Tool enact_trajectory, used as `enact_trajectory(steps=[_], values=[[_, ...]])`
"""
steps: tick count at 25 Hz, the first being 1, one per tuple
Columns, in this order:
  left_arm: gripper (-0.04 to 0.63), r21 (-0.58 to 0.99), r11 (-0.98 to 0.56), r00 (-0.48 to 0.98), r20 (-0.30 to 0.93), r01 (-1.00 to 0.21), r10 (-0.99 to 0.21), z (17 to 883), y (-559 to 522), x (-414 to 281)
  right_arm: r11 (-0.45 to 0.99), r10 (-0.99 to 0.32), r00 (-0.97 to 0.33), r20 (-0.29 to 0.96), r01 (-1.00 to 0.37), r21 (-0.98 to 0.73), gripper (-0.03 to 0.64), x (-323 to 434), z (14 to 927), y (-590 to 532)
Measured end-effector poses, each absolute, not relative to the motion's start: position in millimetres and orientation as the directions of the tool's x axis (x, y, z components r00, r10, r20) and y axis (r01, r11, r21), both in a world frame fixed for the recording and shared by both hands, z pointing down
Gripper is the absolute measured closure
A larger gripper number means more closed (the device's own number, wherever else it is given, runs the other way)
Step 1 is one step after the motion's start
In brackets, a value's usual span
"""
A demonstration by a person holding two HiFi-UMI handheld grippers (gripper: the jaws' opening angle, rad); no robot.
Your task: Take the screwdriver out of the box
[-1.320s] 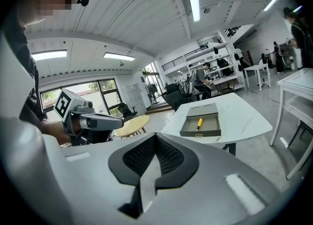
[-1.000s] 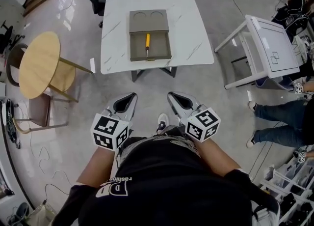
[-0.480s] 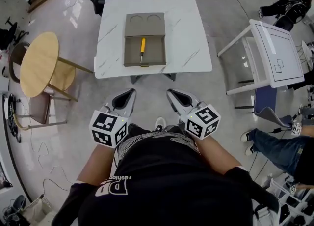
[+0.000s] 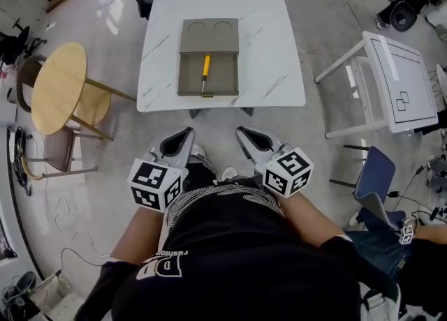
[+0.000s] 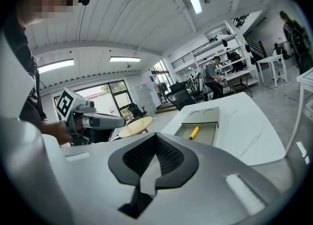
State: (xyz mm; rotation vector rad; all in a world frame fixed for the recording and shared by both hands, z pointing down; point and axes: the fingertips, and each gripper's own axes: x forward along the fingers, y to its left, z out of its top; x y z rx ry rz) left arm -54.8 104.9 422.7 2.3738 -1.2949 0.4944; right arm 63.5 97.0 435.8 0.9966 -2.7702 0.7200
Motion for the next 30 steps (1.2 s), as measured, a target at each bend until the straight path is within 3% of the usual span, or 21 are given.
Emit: enact_trajectory(steps=[30], values=[[0.537,0.220,-0.563,0.591,0.476,-0.797,-0.651,431,-64,-91,0.633,-0.578,-0.734,0.356,-0.679,-0.372,0.620,14,449,-53]])
